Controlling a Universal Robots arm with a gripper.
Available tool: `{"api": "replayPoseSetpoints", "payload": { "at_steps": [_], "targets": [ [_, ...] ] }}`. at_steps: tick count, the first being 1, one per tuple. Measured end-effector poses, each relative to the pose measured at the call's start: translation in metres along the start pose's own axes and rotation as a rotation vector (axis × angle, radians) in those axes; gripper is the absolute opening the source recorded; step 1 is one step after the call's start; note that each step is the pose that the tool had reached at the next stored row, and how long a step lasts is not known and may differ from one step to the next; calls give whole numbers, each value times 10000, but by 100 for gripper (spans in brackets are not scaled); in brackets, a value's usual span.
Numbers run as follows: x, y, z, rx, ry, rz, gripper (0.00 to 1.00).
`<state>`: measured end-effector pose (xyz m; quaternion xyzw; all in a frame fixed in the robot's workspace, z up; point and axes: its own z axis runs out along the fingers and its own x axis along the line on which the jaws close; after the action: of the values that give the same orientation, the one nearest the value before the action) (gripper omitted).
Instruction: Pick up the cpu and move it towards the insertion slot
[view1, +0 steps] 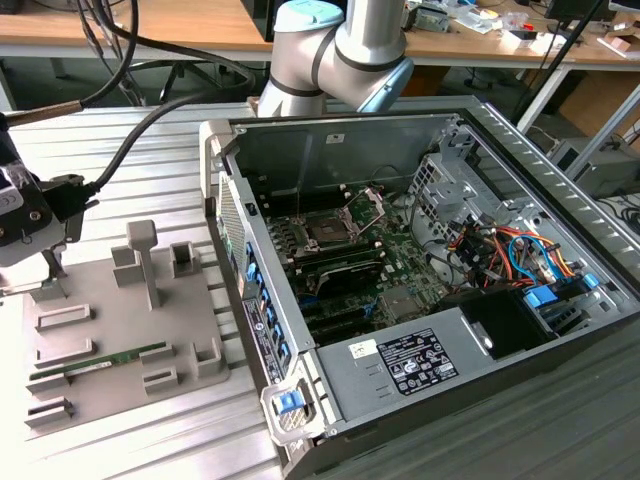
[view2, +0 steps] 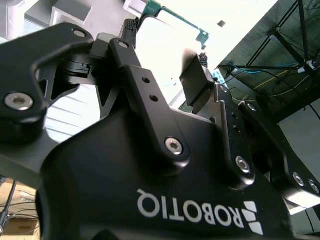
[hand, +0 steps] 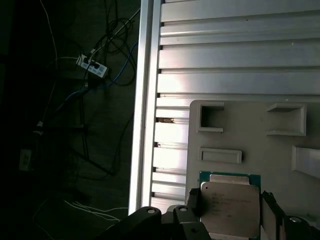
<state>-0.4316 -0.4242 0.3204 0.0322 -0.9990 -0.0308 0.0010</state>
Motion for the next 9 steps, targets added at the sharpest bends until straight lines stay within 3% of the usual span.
{"api": "replayPoseSetpoints", "payload": {
  "at_steps": [5, 9],
  "targets": [
    [0, 1, -20, 0, 0, 0, 55],
    [0, 5, -82, 1, 0, 0, 55]
  ]
}}
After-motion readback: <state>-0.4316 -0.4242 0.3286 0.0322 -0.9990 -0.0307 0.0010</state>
